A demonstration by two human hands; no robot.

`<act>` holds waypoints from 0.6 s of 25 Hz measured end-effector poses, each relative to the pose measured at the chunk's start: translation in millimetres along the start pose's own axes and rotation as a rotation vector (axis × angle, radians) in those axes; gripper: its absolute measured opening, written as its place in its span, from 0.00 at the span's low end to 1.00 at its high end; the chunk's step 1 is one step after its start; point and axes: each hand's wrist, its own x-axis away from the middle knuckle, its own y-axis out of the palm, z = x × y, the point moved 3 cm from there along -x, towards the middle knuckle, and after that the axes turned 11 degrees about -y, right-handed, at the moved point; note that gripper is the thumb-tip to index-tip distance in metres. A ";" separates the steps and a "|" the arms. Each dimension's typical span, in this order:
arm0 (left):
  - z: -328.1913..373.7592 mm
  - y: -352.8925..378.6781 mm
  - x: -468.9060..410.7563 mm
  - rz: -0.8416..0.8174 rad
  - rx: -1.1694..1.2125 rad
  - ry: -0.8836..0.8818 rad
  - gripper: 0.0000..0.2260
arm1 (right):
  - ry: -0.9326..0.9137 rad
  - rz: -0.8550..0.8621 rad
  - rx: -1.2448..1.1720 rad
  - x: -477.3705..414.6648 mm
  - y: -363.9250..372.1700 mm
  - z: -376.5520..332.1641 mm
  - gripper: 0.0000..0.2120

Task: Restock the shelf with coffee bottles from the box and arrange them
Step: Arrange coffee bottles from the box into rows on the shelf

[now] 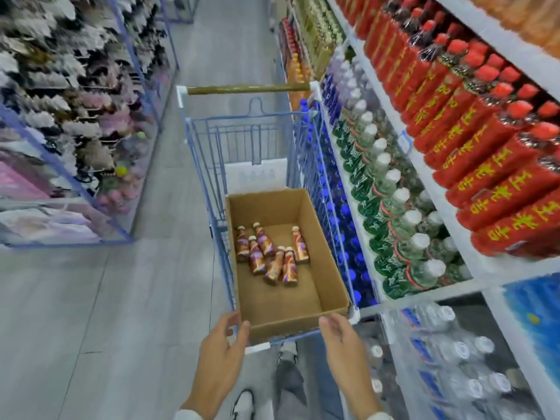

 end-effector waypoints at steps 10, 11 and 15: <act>53.6 100.7 -141.6 -0.011 -0.216 -0.222 0.15 | 0.150 -0.138 -0.041 -148.6 5.5 19.4 0.24; 58.3 112.7 -162.9 -0.010 -0.252 -0.249 0.16 | 0.164 -0.149 -0.025 -160.1 5.3 19.8 0.23; 48.1 161.4 -253.3 -0.069 -0.330 -0.395 0.18 | 0.215 -0.205 0.059 -195.2 7.6 29.2 0.23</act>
